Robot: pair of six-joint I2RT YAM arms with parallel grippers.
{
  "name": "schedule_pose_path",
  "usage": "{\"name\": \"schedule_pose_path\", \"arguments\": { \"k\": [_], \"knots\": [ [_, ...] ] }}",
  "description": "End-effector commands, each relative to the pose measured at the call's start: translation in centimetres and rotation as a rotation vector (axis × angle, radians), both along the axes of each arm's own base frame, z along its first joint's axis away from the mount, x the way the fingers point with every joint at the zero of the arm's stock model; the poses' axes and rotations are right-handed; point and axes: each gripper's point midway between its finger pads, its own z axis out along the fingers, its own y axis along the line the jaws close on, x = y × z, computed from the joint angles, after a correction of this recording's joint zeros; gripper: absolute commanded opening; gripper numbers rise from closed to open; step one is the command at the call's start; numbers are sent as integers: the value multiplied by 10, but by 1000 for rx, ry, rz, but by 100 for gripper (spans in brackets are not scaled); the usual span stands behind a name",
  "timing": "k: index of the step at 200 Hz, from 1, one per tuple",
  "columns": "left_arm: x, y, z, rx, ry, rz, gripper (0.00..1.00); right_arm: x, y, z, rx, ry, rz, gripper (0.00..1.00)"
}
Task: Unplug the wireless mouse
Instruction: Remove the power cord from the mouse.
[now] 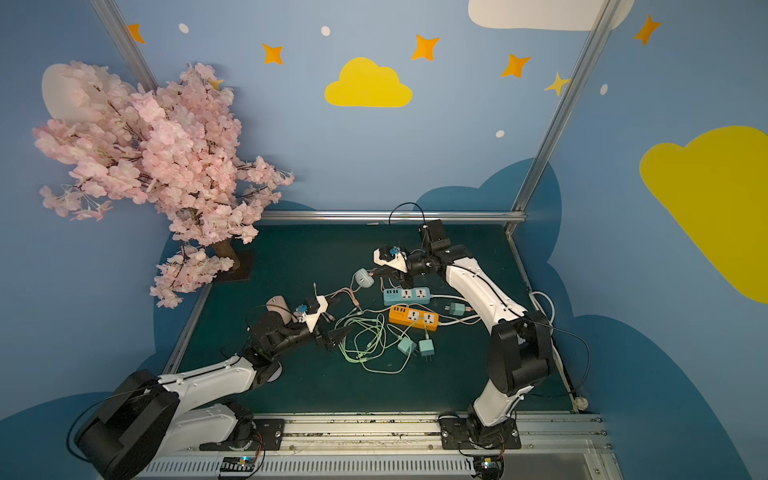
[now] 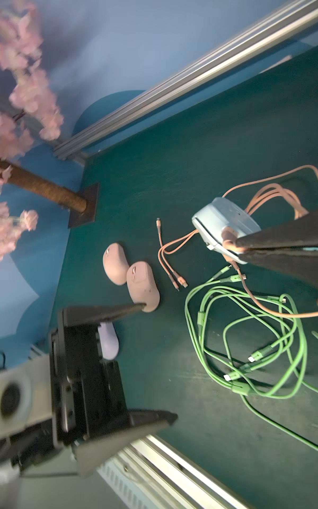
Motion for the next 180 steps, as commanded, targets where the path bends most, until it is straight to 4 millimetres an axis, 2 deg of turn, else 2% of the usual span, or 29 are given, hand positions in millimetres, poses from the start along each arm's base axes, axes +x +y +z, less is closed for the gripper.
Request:
{"name": "schedule_pose_path", "arguments": {
  "k": [1,26,53,97,142,180],
  "knots": [
    [-13,-8,-3,36,-35,-61,94,-50,-14,33,117,-117,287,0],
    [-18,-11,-6,63,-42,-64,94,-65,-24,45,115,-48,383,0],
    [-24,-16,-5,66,-43,-95,94,-73,-18,51,161,-26,415,0],
    [-35,-28,2,45,-34,-196,93,-87,-2,41,103,-18,451,0],
    [-32,-34,3,42,-9,-213,94,-103,8,29,10,-28,486,0],
    [-32,-35,7,41,-1,-224,94,-110,13,30,8,-21,504,0]
  ]
}}
